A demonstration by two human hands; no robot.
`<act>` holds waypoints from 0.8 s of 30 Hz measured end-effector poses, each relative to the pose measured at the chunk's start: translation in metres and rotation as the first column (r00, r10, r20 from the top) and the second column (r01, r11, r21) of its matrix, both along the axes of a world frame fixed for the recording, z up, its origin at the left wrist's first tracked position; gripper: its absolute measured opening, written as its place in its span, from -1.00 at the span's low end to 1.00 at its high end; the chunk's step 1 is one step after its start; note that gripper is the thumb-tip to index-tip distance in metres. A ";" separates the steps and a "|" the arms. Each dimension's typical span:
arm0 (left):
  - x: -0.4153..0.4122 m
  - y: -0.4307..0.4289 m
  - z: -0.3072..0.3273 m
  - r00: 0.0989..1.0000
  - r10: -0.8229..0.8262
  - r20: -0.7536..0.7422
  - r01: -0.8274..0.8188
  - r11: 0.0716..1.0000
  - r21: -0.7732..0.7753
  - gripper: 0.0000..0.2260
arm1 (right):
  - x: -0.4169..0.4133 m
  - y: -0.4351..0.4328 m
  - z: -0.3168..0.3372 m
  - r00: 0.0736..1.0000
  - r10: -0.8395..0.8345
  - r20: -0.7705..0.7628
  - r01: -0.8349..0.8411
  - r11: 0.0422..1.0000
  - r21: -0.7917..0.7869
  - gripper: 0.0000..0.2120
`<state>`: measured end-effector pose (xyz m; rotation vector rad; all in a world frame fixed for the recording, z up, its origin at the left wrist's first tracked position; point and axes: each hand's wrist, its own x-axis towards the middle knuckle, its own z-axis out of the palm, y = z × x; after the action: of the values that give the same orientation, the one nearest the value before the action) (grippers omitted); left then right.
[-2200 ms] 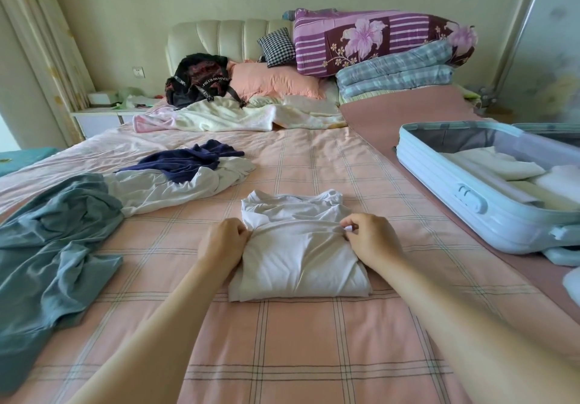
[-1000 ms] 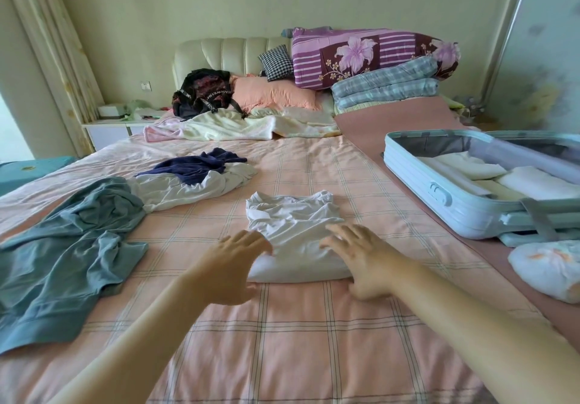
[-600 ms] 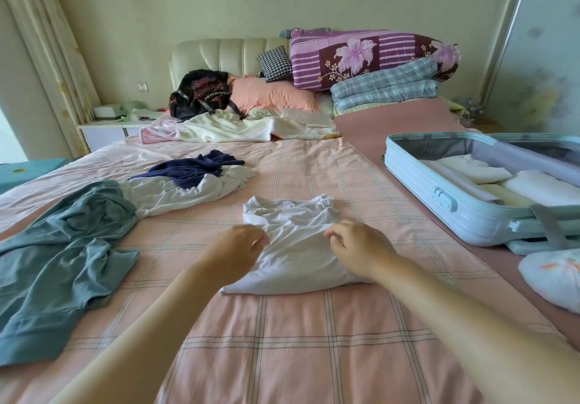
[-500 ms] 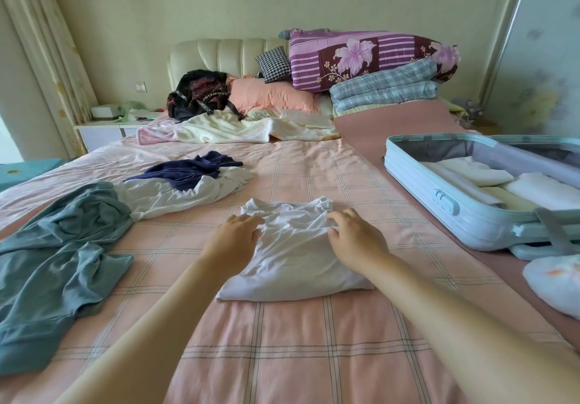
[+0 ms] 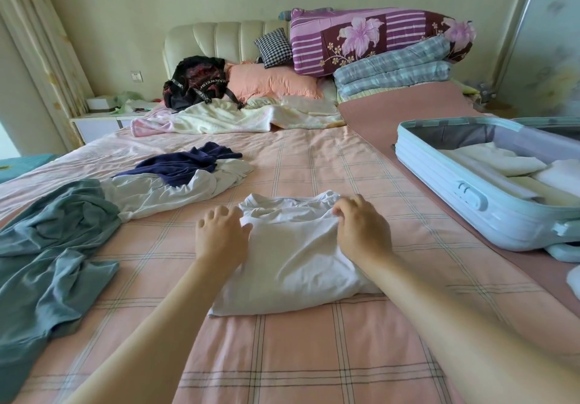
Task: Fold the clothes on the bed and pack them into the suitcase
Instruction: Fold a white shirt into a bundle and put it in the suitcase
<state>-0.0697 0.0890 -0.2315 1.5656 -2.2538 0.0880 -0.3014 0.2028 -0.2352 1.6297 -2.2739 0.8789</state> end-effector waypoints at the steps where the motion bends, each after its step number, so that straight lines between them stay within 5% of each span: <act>1: -0.005 0.005 0.005 0.995 -0.071 -0.071 0.065 0.995 -0.078 -0.75 | 0.006 -0.003 0.003 0.996 0.078 -0.052 -0.078 0.997 0.007 -0.73; 4: -0.026 0.025 0.017 0.915 -0.370 -0.161 0.344 0.924 -0.167 -0.78 | 0.029 -0.002 0.014 0.938 0.327 -0.111 -0.309 0.939 0.153 -0.64; 7: -0.037 0.048 0.003 0.893 -0.448 -0.031 0.449 0.890 0.079 -0.67 | 0.039 0.005 0.003 0.910 0.415 0.019 -0.399 0.860 0.319 -0.55; 9: -0.032 0.051 -0.011 0.898 -0.440 0.019 0.428 0.882 0.198 -0.57 | 0.034 0.012 -0.007 0.943 0.321 0.083 -0.329 0.871 0.365 -0.49; 13: -0.020 0.047 -0.012 0.902 -0.432 0.015 0.417 0.878 0.233 -0.54 | 0.021 0.021 -0.004 0.984 -0.095 -0.150 0.127 0.967 0.220 -0.66; 17: -0.022 0.052 -0.006 0.901 -0.435 0.002 0.427 0.885 0.188 -0.55 | 0.017 0.032 0.003 0.995 -0.086 0.053 0.057 0.913 0.403 -0.75; 21: -0.027 0.058 -0.001 0.885 -0.465 -0.040 0.461 0.857 0.229 -0.56 | 0.011 0.038 0.010 0.991 -0.068 -0.117 0.097 0.958 0.271 -0.75; 24: -0.023 0.057 -0.007 0.888 -0.460 0.021 0.436 0.853 0.287 -0.55 | 0.002 0.049 0.014 0.963 -0.124 -0.241 0.211 0.900 0.382 -0.77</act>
<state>-0.0924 0.1463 -0.2388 1.1225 -2.7379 -0.3055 -0.2991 0.2515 -0.2207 1.5480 -2.5070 0.1838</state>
